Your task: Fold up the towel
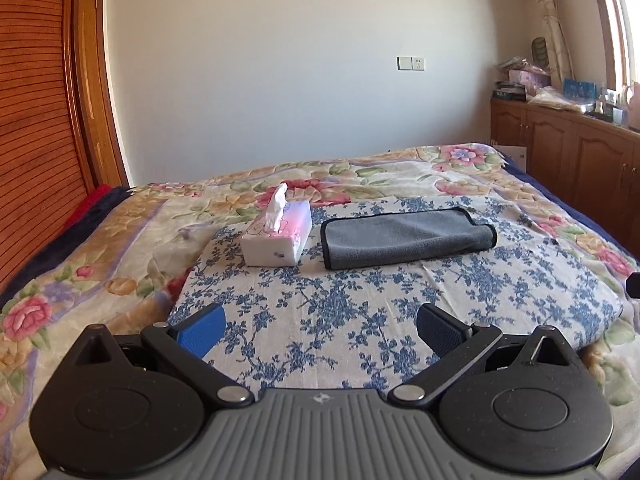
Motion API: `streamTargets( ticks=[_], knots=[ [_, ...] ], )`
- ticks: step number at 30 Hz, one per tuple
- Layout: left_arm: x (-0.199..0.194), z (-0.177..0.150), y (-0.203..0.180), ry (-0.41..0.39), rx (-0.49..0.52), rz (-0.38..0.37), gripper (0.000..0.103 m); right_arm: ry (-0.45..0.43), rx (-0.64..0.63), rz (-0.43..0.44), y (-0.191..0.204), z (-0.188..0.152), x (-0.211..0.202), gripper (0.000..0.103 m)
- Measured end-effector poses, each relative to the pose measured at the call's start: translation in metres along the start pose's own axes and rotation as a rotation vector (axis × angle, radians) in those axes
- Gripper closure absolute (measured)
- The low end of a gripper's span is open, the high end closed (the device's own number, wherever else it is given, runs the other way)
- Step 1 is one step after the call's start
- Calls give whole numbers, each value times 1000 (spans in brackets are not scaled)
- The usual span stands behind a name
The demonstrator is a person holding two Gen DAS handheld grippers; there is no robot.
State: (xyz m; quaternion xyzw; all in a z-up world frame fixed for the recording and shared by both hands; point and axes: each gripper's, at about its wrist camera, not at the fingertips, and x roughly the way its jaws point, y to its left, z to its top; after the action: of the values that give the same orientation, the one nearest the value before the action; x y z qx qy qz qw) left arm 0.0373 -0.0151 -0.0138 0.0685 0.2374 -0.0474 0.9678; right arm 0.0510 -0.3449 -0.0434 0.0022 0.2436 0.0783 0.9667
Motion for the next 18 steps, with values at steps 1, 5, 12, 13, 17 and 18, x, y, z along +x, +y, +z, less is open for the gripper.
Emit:
streamTargets(
  ticks=[1,5,12,13,17,18],
  knots=[
    [-1,-1,0,1,0,-3,0,0,-2,-3,-1,-1,0,0],
    [-6,0,1,-17,-5,8,0,-27,-1,9,-1,-1,-4,0],
    [-11,-1,7,-45,-40,44,0,-78,-35,-1,3,-4,-11,0],
    [-11,-1,8,-49,-45,42,0,-85,-33,-3,3,-4,-12,0],
    [-14,-1,9,-64,-45,57,0,-118,-16,-23,-1,-3,-17,0],
    [-15,0,10,-70,-47,62,0,-126,-10,-25,-2,-3,-18,0]
  ],
)
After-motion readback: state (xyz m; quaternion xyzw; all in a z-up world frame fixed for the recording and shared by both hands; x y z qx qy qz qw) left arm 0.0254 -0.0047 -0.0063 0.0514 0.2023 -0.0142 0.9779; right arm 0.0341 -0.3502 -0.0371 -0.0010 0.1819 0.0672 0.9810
